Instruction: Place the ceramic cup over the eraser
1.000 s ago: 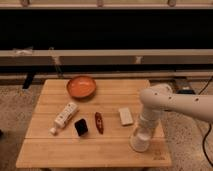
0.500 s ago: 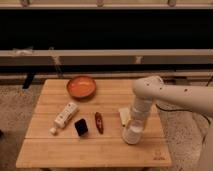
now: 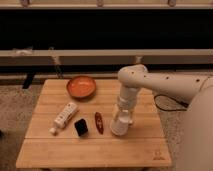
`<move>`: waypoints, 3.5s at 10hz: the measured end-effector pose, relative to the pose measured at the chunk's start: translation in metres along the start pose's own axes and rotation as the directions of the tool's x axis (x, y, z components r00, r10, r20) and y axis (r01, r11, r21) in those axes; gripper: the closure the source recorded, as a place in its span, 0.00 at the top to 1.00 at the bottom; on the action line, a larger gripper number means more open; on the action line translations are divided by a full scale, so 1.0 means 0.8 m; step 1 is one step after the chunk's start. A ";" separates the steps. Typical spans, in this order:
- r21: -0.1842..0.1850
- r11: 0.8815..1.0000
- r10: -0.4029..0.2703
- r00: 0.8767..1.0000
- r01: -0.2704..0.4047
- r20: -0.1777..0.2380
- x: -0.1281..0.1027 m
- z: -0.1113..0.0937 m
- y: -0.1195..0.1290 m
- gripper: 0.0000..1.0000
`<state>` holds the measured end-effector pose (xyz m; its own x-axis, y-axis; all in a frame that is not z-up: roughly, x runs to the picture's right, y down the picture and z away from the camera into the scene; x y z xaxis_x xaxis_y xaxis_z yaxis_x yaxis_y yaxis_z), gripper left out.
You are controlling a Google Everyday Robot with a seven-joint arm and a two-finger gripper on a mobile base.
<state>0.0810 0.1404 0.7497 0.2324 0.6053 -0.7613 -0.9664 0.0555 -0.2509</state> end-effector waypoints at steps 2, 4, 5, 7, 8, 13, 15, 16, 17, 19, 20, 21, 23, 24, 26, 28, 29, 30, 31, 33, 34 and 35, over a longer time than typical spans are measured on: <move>0.020 0.996 -0.086 0.996 0.086 0.003 -0.018 -0.023 0.020 0.00; 0.054 0.983 -0.178 0.984 0.177 0.008 -0.037 -0.051 0.044 0.00; 0.072 0.972 -0.226 0.974 0.225 0.006 -0.046 -0.059 0.059 0.00; 0.102 0.941 -0.326 0.945 0.323 0.005 -0.063 -0.079 0.091 0.00; 0.111 0.928 -0.359 0.933 0.356 0.006 -0.067 -0.086 0.103 0.00; 0.155 0.843 -0.519 0.855 0.516 -0.025 -0.072 -0.118 0.170 0.00; 0.156 0.815 -0.557 0.829 0.558 -0.051 -0.066 -0.120 0.195 0.00; 0.153 0.803 -0.573 0.817 0.576 -0.068 -0.063 -0.120 0.204 0.00; 0.147 0.789 -0.591 0.802 0.597 -0.085 -0.057 -0.118 0.218 0.00; 0.133 0.770 -0.612 0.782 0.623 -0.118 -0.047 -0.114 0.239 0.00; 0.119 0.768 -0.614 0.777 0.629 -0.139 -0.039 -0.109 0.247 0.00; 0.103 0.766 -0.618 0.771 0.635 -0.155 -0.032 -0.102 0.254 0.00; 0.068 0.767 -0.621 0.765 0.638 -0.170 -0.024 -0.087 0.262 0.00; 0.056 0.770 -0.620 0.767 0.635 -0.167 -0.023 -0.079 0.266 0.01; 0.065 0.780 -0.610 0.778 0.623 -0.149 -0.023 -0.057 0.271 0.20; 0.087 0.784 -0.602 0.786 0.615 -0.142 -0.025 -0.029 0.270 0.36; 0.105 0.782 -0.598 0.788 0.614 -0.148 -0.024 -0.013 0.269 0.45; 0.134 0.777 -0.594 0.787 0.615 -0.169 -0.021 0.011 0.271 0.57; 0.158 0.772 -0.589 0.786 0.616 -0.186 -0.019 0.028 0.270 0.66; 0.197 0.777 -0.565 0.800 0.598 -0.203 -0.017 0.052 0.261 0.80; 0.206 0.778 -0.561 0.803 0.594 -0.200 -0.018 0.058 0.261 0.80; 0.209 0.777 -0.562 0.804 0.593 -0.191 -0.019 0.060 0.264 0.80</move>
<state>-0.1319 0.1810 0.7373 0.7515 0.3039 -0.5856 -0.6363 0.5686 -0.5214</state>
